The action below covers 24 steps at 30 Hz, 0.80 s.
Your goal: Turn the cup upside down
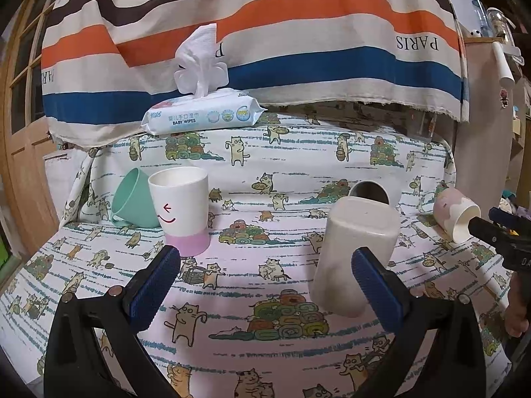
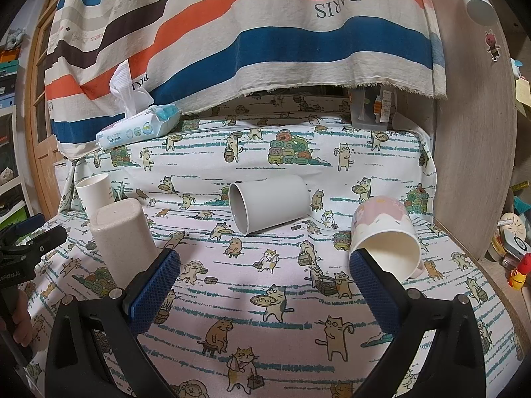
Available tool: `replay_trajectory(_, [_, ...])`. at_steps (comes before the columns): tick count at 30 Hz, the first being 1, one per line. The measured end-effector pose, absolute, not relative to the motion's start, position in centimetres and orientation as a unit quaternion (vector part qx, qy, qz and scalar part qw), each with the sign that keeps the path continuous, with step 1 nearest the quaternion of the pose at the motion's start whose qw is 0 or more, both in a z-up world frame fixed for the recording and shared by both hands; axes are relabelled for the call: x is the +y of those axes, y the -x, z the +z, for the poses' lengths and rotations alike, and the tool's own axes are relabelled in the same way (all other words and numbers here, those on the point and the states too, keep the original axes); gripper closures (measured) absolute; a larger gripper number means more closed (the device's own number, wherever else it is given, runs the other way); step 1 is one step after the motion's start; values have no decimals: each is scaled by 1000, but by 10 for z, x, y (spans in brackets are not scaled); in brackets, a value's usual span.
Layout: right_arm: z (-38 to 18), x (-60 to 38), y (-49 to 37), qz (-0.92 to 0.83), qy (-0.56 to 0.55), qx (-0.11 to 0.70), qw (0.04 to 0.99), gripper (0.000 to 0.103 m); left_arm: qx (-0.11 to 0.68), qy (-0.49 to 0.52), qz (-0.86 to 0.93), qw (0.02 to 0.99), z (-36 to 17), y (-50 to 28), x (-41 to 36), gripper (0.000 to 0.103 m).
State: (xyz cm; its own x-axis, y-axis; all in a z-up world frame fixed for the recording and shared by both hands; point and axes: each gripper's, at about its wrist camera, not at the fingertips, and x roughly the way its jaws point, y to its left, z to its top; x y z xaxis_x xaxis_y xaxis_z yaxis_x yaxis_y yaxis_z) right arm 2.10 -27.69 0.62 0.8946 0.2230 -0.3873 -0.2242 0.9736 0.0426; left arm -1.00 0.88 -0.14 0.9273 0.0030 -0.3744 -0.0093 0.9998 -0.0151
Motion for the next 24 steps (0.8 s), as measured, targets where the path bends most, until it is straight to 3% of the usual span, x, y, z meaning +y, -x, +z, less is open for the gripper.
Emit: replay_trajectory(24, [6,-278,-21,115,1,199,973,0,201,14,4,980,-2,6,12,0])
